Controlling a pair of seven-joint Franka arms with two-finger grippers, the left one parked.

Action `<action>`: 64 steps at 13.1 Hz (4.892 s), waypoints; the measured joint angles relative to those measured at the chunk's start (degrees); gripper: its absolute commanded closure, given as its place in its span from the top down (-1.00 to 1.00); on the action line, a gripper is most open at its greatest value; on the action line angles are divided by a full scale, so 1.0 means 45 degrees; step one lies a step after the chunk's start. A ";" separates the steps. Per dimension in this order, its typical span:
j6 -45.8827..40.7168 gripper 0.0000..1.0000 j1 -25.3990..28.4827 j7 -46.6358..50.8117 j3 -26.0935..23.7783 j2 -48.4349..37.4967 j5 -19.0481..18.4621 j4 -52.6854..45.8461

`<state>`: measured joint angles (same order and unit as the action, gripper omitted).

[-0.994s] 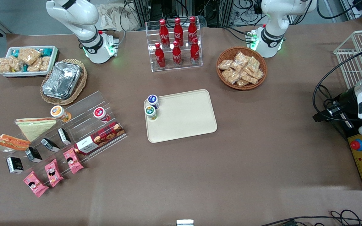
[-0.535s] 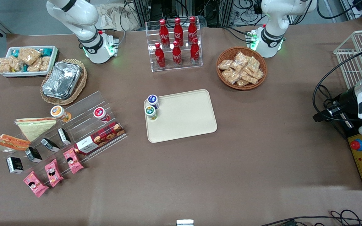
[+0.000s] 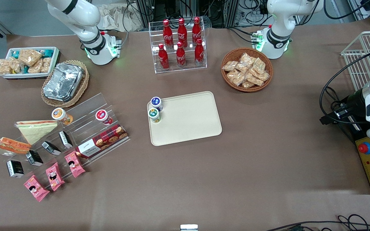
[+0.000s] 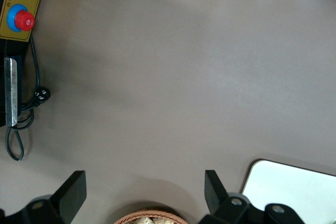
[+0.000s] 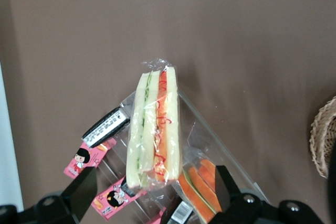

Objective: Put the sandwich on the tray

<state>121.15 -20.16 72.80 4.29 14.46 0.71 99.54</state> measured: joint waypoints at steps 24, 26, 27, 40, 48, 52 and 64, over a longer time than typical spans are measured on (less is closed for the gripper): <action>0.3028 -1.00 0.0138 -0.1543 -0.0277 0.1027 0.0490 0.1472; 0.3035 -1.00 0.0118 -0.2102 -0.0273 0.1016 0.0901 0.1457; 0.3033 -1.00 0.0099 -0.2570 -0.0256 0.1008 0.1247 0.1411; -0.3025 -1.00 0.1504 -0.0887 -0.0322 0.0975 0.1666 -0.2926; -0.3602 -1.00 0.6978 0.5874 -0.0390 0.0554 0.0653 -0.3112; -0.3154 -1.00 0.9772 0.9065 -0.0386 0.0999 0.0162 -0.3067; 0.0771 -1.00 1.4231 1.5074 -0.0337 0.4104 -0.0849 -0.3014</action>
<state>124.61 43.88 140.64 2.77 32.93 -3.12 85.97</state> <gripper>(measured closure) 0.775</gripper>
